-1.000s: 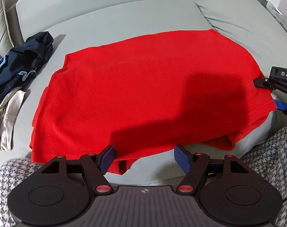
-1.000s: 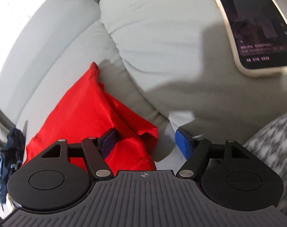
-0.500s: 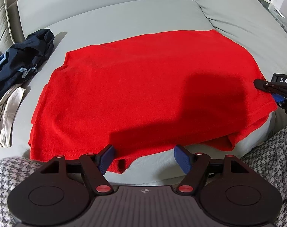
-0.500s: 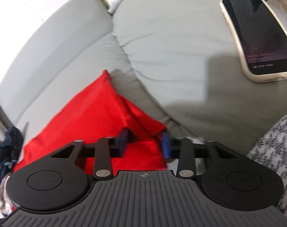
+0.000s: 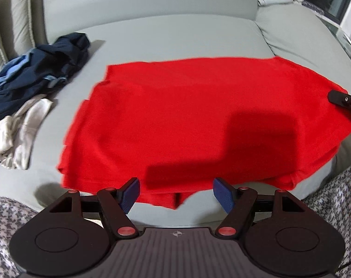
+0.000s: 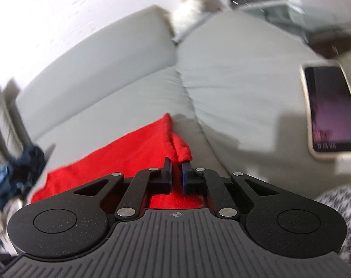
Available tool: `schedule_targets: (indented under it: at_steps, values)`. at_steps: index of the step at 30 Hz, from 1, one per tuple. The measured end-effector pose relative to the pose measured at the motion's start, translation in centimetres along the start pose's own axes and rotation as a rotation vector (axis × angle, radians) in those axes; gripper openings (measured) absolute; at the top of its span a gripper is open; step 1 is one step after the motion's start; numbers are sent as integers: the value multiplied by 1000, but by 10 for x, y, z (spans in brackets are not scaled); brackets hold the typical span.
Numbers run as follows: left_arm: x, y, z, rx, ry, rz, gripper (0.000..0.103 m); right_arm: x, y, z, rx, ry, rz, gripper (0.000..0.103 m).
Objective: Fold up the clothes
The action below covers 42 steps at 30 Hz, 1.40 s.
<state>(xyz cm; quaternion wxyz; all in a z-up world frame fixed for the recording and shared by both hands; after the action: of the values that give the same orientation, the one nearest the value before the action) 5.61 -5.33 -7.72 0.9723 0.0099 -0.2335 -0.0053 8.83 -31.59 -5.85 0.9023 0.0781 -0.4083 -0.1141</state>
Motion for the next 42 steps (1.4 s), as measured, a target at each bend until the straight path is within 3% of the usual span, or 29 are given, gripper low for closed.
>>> schedule_targets:
  at_steps: [5, 8, 17, 20, 23, 28, 32, 39, 42]
  values:
    - [12, 37, 20, 22, -50, 62, 70, 8, 46, 13, 14, -11, 156, 7]
    - [21, 63, 31, 54, -84, 89, 70, 10, 96, 18, 41, -7, 284, 7]
    - [38, 144, 53, 88, -138, 211, 71, 5, 199, 9, 85, 39, 431, 7]
    - [40, 166, 54, 92, -147, 256, 71, -5, 231, -1, 105, 70, 471, 7]
    - [39, 185, 52, 70, -150, 307, 71, -30, 263, -24, 130, 160, 517, 7]
    - [34, 197, 47, 32, -154, 327, 71, -69, 280, -53, 95, 277, 584, 7]
    - [34, 209, 42, 6, -154, 367, 71, -69, 291, -41, 76, 220, 611, 7]
    - [33, 223, 38, 0, -155, 407, 71, -46, 308, -7, 169, 143, 540, 7]
    - [31, 226, 37, 6, -152, 414, 71, -52, 318, -1, 196, 145, 561, 7]
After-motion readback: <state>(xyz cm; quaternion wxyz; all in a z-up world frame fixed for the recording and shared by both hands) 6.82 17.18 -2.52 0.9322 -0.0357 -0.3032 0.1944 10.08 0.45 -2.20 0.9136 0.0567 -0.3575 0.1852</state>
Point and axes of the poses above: each gripper's, at about its wrist camera, not at the fingertips, and z roughly against the way its jaws point, y to its left, x to its top, the point moved 5 cm from there along -z, roughly the way its jaws point, and after that the axes turned 2 degrees about z, right-handed, at the moved point
